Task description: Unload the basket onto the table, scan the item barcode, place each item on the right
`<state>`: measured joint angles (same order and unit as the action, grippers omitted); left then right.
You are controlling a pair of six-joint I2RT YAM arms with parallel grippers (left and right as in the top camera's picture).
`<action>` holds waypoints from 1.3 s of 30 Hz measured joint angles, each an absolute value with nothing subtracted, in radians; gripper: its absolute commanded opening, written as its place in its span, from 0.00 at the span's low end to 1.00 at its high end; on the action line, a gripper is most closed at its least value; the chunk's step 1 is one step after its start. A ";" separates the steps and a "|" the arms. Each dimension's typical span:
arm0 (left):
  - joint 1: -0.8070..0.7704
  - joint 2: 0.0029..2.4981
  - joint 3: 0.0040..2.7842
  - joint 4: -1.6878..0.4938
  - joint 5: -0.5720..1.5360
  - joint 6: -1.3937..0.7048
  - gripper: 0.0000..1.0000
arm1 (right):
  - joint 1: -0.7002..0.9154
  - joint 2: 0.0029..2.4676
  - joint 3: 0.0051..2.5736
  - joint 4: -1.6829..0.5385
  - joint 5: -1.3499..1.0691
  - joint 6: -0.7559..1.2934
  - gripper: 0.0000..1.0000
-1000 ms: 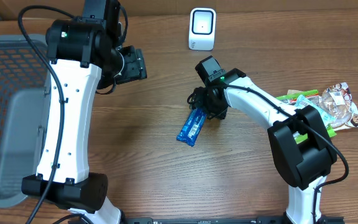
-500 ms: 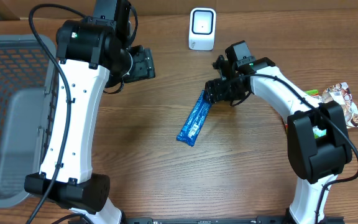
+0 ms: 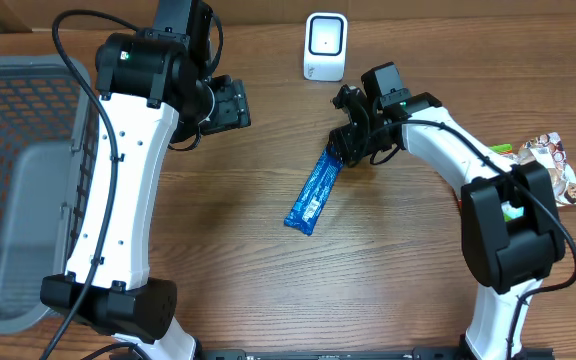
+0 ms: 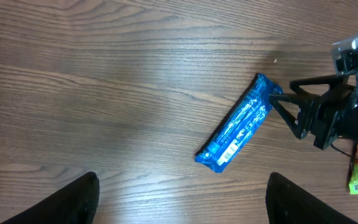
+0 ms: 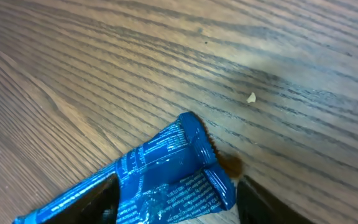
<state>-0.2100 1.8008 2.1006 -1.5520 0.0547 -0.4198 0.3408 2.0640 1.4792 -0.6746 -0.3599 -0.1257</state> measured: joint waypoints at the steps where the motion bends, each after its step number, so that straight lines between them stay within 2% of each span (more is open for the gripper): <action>1: -0.210 1.801 2.101 -1.552 0.055 -0.420 0.78 | 0.341 2.071 1.479 -0.674 -0.359 -0.118 0.54; 4: -0.210 1.801 2.101 -1.547 0.055 -0.426 0.79 | 0.341 2.083 1.479 -0.677 -0.358 -0.086 0.54; 10: -0.210 1.801 2.101 -1.533 0.055 -0.439 0.82 | 0.341 2.087 1.479 -0.675 -0.359 0.051 0.39; 12: -0.210 1.801 2.101 -1.533 0.051 -0.439 0.82 | 0.341 2.093 1.479 -0.673 -0.358 0.133 0.39; 14: -0.210 1.801 2.101 -1.533 0.047 -0.439 0.82 | 0.341 2.102 1.479 -0.673 -0.352 0.186 0.47; 16: -0.210 1.801 2.101 -1.533 0.044 -0.439 0.82 | 0.341 2.119 1.479 -0.675 -0.344 0.274 0.47; 20: -0.210 1.801 2.101 -1.533 0.040 -0.439 0.82 | 0.341 2.122 1.479 -0.717 -0.324 0.432 0.38; 23: -0.210 1.801 2.101 -1.533 0.039 -0.439 0.82 | 0.341 2.122 1.486 -0.772 -0.317 0.550 0.40; 27: -0.210 1.801 2.101 -1.534 0.039 -0.439 0.82 | 0.341 2.122 1.502 -0.903 -0.314 0.606 0.53; 28: -0.210 1.801 2.101 -1.534 0.039 -0.439 0.82 | 0.340 2.122 1.505 -0.949 -0.315 0.596 0.59; 33: -0.210 1.801 2.101 -1.541 0.039 -0.439 0.84 | 0.329 2.141 1.569 -1.250 -0.301 0.347 0.67; 36: -0.210 1.801 2.100 -1.541 0.039 -0.439 0.85 | 0.314 2.153 1.695 -1.291 -0.272 0.182 0.76; 39: -0.210 1.801 2.100 -1.540 0.039 -0.439 0.86 | 0.314 2.152 1.797 -1.269 -0.279 0.003 0.80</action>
<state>-0.2100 1.8011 2.1002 -1.5402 0.0387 -0.4393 0.3138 2.1525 1.7966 -1.2690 -0.2794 0.0029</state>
